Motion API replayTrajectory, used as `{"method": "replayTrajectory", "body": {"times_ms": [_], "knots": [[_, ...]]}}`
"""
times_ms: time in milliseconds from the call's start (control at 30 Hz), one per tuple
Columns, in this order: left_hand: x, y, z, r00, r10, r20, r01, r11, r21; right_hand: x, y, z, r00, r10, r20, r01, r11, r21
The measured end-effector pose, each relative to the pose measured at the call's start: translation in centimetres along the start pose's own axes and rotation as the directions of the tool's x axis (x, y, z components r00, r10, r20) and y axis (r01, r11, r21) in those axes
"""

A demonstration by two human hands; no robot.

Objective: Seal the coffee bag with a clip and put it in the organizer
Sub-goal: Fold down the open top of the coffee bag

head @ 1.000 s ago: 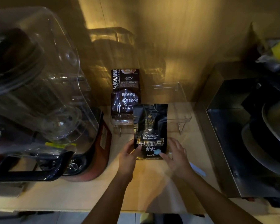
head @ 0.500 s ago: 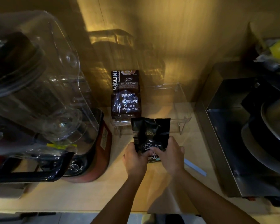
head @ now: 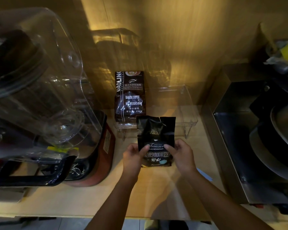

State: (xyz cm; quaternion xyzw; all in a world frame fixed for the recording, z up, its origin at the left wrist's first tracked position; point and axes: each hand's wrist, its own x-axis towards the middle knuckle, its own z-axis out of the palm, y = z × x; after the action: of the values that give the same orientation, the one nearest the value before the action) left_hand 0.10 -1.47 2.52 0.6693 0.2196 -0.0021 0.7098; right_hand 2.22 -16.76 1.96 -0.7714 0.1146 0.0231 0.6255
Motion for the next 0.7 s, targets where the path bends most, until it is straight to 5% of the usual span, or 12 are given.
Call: {"method": "replayTrajectory", "body": {"times_ms": [67, 167, 233, 300, 433, 600, 700], "knots": [[-0.3, -0.1, 0.8, 0.999, 0.015, -0.044, -0.007, 0.984, 0.177, -0.5, -0.1, 0.8, 1.0, -0.011, 0.003, 0.011, 0.993, -0.118], [-0.5, -0.7, 2.2, 0.948, 0.213, -0.237, -0.023, 0.787, 0.616, -1.2, -0.1, 2.1, 0.985, -0.098, -0.144, 0.034, 0.919, -0.393], [-0.4, -0.7, 2.2, 0.918, 0.289, -0.27, -0.039, 0.744, 0.667, -1.0, -0.4, 2.0, 0.974, -0.138, -0.18, 0.054, 0.911, -0.408], [0.3, -0.8, 1.5, 0.929, 0.242, -0.279, -0.035, 0.81, 0.586, -0.6, -0.6, 1.4, 0.981, -0.124, -0.148, 0.067, 0.938, -0.341], [0.7, -0.1, 0.0, 0.976, 0.06, -0.21, -0.045, 0.996, 0.078, 0.1, -0.7, -0.4, 0.998, 0.028, -0.052, -0.024, 0.997, 0.076], [1.1, 0.9, -2.0, 0.999, 0.04, 0.004, -0.04, 0.997, 0.068, 1.1, -0.1, -2.1, 0.99, 0.106, 0.091, -0.131, 0.929, 0.346], [1.4, 2.0, -2.1, 0.999, 0.015, 0.045, -0.019, 0.996, 0.082, 1.7, 0.1, -2.7, 0.973, 0.086, 0.213, -0.149, 0.942, 0.301]]}}
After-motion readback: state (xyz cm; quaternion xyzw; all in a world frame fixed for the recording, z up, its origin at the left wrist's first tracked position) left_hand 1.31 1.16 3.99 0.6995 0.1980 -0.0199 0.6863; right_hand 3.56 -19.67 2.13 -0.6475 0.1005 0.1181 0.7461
